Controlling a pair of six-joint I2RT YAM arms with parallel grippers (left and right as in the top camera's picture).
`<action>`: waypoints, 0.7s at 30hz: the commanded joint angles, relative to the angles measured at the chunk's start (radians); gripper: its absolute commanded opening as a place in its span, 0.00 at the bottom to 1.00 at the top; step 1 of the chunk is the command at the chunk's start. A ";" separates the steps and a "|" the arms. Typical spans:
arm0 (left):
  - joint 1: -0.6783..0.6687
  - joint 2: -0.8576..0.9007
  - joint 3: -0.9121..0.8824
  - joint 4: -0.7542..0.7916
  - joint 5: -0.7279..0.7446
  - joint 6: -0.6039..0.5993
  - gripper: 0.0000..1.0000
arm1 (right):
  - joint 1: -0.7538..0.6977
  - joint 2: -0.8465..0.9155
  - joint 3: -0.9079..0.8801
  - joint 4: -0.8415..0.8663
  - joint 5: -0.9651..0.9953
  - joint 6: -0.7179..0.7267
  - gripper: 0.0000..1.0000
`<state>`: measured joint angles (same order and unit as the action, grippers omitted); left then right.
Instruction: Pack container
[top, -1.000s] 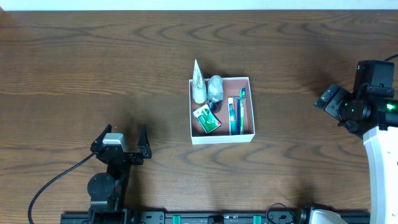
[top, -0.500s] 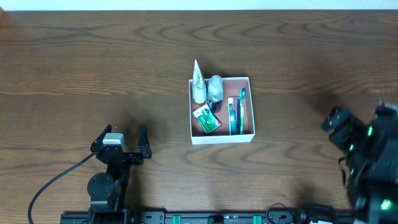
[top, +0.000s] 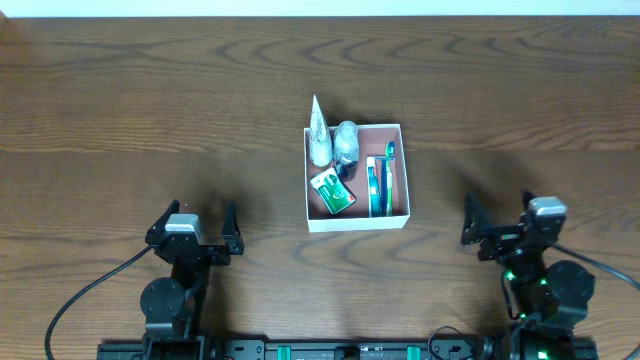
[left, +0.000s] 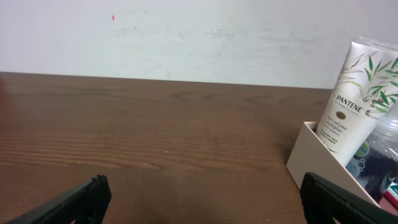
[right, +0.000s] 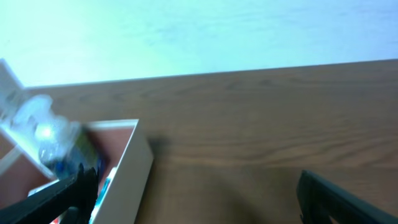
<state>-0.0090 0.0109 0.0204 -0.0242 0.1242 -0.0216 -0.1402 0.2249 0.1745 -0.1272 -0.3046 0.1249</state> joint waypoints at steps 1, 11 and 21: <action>0.004 -0.006 -0.016 -0.035 0.014 0.014 0.98 | 0.019 -0.058 -0.069 0.024 -0.070 -0.071 0.99; 0.004 -0.006 -0.016 -0.035 0.014 0.014 0.98 | 0.145 -0.183 -0.147 0.025 0.188 -0.071 0.99; 0.004 -0.006 -0.016 -0.035 0.014 0.014 0.98 | 0.207 -0.220 -0.151 0.020 0.257 -0.142 0.99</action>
<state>-0.0090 0.0109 0.0204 -0.0238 0.1242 -0.0216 0.0544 0.0158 0.0349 -0.1074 -0.0837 0.0242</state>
